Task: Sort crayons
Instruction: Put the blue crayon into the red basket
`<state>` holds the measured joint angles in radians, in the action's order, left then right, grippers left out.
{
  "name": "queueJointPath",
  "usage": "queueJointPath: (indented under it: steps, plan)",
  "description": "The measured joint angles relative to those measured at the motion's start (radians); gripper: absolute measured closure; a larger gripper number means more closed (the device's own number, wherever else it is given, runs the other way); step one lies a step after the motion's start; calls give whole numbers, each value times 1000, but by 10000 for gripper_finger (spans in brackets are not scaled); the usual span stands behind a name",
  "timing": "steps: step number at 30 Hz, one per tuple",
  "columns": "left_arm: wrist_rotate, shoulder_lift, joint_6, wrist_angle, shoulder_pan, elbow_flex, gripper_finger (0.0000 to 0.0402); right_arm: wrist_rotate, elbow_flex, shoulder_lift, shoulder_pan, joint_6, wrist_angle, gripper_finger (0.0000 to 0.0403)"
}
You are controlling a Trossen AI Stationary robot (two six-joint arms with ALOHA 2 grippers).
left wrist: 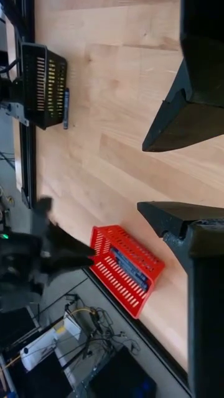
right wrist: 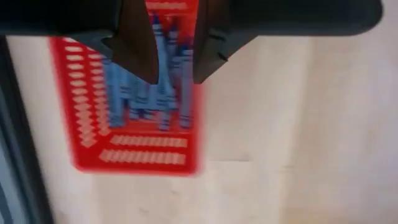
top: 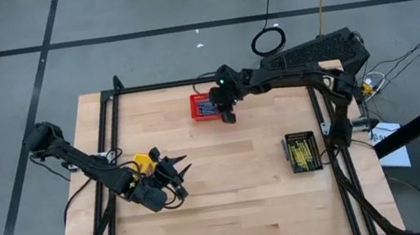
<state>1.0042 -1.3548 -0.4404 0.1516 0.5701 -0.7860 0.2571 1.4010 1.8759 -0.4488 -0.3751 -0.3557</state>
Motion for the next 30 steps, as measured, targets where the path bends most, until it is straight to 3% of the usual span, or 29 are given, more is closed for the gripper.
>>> queueJointPath:
  steps: [3, 8, 12, 16, 22, 30]
  plan:
    - [0, 0, -1, 0, 0, 0, 258, -8, 0, -63, 58, -17, -80, 332]
    - [0, 0, -38, 24, 1, 0, 258, -130, -10, -180, 195, -9, -290, 355]
    - [0, 0, -52, 26, 2, 5, 258, -167, -121, -296, 319, 69, -374, 370]
    - [7, -1, -51, 23, 2, 7, 258, -188, -305, -418, 407, 233, -374, 384]
    - [25, -1, -43, 24, -13, 7, 258, -154, -552, -531, 456, 601, -312, 386]
    - [26, -1, -43, 17, -44, 7, 258, -205, -531, -451, 451, 842, -375, 325]
